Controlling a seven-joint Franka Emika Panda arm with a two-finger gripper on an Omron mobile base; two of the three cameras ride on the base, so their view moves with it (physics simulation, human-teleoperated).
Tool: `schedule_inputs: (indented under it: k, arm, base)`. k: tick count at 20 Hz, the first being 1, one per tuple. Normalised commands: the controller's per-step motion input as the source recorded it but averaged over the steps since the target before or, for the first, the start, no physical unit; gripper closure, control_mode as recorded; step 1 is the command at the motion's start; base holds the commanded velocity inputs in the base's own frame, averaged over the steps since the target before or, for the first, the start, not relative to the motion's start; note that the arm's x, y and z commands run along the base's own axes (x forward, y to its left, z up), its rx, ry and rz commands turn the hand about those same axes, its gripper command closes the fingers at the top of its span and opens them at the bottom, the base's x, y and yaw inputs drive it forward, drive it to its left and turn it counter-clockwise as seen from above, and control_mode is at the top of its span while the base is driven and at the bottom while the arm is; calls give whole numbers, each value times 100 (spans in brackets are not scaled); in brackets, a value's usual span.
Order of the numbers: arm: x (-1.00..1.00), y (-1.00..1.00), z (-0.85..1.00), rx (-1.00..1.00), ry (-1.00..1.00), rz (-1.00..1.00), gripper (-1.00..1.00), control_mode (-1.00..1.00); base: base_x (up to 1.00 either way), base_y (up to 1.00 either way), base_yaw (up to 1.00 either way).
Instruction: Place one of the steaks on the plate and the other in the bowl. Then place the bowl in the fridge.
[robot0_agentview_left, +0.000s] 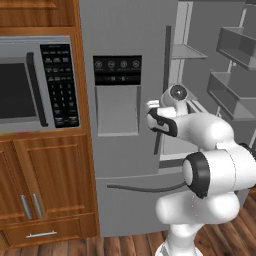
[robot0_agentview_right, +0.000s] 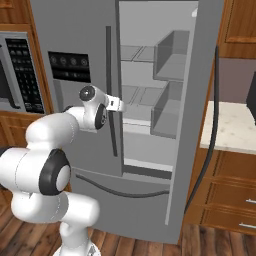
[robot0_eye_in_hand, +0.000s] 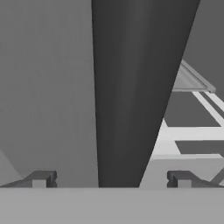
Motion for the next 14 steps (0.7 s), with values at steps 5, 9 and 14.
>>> schedule_inputs:
  k: [5, 9, 14]
  arm:
    - [16, 0, 0, 0, 0, 0, 100, -100]
    - [0, 0, 0, 0, 0, 0, 100, -100]
    - [-4, 0, 0, 0, 0, 0, 100, -100]
  base:
    - [0, 0, 0]
    - [0, 0, 0]
    - [0, 0, 0]
